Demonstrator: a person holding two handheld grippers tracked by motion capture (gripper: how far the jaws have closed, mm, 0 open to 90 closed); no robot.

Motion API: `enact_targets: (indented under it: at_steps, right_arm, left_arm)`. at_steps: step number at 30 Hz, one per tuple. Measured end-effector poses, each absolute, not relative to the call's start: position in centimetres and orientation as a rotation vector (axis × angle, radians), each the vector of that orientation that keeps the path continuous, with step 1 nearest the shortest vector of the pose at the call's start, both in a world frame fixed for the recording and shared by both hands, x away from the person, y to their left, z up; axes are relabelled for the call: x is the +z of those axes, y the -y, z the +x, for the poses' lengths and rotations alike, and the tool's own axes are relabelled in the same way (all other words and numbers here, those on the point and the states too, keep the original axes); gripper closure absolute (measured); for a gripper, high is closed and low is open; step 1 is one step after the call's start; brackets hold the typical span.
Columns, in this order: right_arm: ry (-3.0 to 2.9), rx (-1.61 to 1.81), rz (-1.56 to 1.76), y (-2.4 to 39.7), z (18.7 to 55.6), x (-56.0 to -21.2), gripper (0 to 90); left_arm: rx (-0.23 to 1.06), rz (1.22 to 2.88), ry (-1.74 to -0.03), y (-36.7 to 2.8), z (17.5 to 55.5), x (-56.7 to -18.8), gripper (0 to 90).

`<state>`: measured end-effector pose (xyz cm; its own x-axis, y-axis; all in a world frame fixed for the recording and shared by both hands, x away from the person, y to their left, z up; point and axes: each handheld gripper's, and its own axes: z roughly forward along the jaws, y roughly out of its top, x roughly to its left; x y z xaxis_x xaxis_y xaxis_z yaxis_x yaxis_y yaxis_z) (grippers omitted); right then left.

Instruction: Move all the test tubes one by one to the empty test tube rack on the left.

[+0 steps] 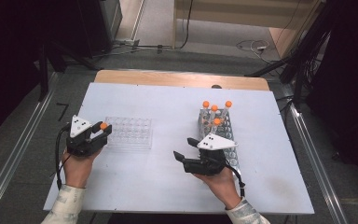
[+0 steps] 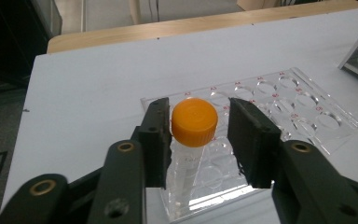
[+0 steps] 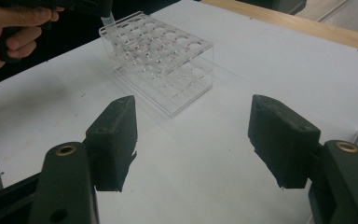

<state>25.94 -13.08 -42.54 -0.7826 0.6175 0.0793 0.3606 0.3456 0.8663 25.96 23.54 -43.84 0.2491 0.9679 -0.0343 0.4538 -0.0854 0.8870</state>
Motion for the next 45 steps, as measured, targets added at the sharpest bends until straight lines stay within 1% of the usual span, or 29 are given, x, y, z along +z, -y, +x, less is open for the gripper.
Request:
enact_targets:
  at_steps: [3, 5, 7, 8, 9, 11, 37, 45]
  right_arm:
    - [-2.345, 1.408, 0.878, 13.2, 26.0, -42.5, 31.3]
    - [-2.341, 1.408, 0.879, 13.2, 26.0, -42.5, 31.4]
    - [-2.336, 1.409, 0.880, 13.3, 26.1, -42.4, 31.4]
    - [-2.334, 1.407, 0.884, 13.4, 26.1, -42.4, 31.4]
    - [-2.330, 1.408, 0.891, 13.5, 26.1, -42.4, 31.4]
    - [-2.323, 1.407, 0.894, 13.6, 26.2, -42.3, 31.4]
    - [-2.207, 1.395, 0.978, 16.9, 27.4, -41.1, 31.5]
    - [-2.202, 1.311, 1.016, 17.9, 28.1, -41.4, 31.7]
  left_arm:
    - [0.777, 1.662, -1.330, -23.5, 25.9, -43.7, 49.5]
    - [0.797, 1.649, -1.340, -23.4, 25.8, -43.6, 40.7]
    - [0.823, 1.631, -1.353, -23.4, 25.8, -43.5, 30.0]
    - [0.830, 1.624, -1.356, -23.4, 25.8, -43.5, 26.5]
    - [0.827, 1.617, -1.356, -23.4, 25.8, -43.4, 23.2]
    - [0.822, 1.602, -1.361, -23.6, 25.8, -43.4, 20.1]
    - [0.826, 1.571, -1.369, -24.0, 25.6, -43.3, 19.8]
    - [0.830, 1.569, -1.371, -24.1, 25.5, -43.2, 19.8]
